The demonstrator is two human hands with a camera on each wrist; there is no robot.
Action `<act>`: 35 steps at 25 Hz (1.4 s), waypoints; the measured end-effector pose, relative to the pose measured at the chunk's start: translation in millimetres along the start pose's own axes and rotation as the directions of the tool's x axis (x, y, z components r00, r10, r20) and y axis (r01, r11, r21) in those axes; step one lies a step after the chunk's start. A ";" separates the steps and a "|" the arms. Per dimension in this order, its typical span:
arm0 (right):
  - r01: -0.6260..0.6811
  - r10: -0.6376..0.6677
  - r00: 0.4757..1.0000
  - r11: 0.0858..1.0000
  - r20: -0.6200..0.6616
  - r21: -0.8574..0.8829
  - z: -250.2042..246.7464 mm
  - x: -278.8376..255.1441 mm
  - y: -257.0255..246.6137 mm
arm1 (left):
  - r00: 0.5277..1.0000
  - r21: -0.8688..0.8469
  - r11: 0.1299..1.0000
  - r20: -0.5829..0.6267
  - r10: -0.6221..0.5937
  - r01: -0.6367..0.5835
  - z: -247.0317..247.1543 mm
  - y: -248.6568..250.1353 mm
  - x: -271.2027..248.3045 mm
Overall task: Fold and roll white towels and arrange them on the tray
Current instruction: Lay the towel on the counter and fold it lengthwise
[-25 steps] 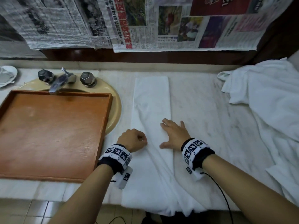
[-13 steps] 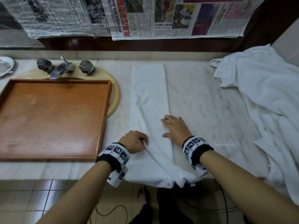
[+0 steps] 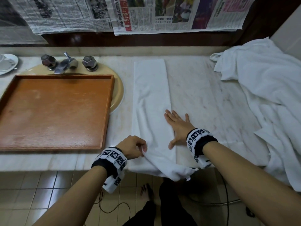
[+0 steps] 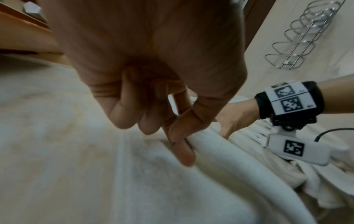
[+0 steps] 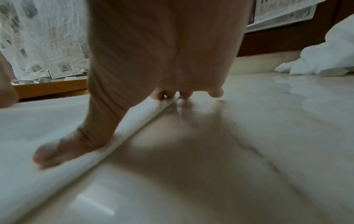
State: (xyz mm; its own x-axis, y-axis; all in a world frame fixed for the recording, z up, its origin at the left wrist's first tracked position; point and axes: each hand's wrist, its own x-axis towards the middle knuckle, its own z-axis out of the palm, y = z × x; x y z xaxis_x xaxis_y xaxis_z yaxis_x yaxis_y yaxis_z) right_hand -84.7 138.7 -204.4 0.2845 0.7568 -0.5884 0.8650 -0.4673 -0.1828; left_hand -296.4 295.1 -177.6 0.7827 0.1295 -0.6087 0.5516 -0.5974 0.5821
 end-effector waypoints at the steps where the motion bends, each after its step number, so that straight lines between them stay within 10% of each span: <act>1: -0.010 0.010 1.000 1.000 0.001 0.001 -0.5 -0.8 -1.6 | 0.999 -0.016 0.999 0.024 0.035 -0.035 4.0 5.5 -2.6; 11: -0.059 0.059 0.998 0.996 0.001 0.060 1.0 -6.2 -5.7 | 0.997 0.039 0.999 0.073 0.009 -0.011 18.0 -8.0 -21.5; 24: -0.149 0.154 0.988 0.975 -0.021 0.163 0.3 -21.6 -20.8 | 0.992 -0.317 0.943 -0.039 -0.121 0.102 31.5 -17.4 -42.4; 31: -0.421 0.518 0.818 0.835 -0.250 0.353 49.0 -60.7 -50.6 | 0.933 -0.539 0.807 -0.099 -0.346 0.242 41.3 -25.9 -37.0; 35: -0.416 0.532 0.813 0.816 -0.237 0.402 56.1 -64.3 -51.8 | 0.913 -0.611 0.754 -0.120 -0.390 0.242 36.3 -28.4 -38.8</act>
State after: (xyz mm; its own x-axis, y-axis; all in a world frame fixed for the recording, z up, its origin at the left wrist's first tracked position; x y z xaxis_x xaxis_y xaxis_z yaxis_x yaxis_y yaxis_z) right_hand -170.9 88.6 -201.2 0.7893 0.4753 -0.3888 0.4209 -0.8798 -0.2210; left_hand -352.9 278.4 -190.1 0.5338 0.4465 -0.7181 0.7812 0.0646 0.6209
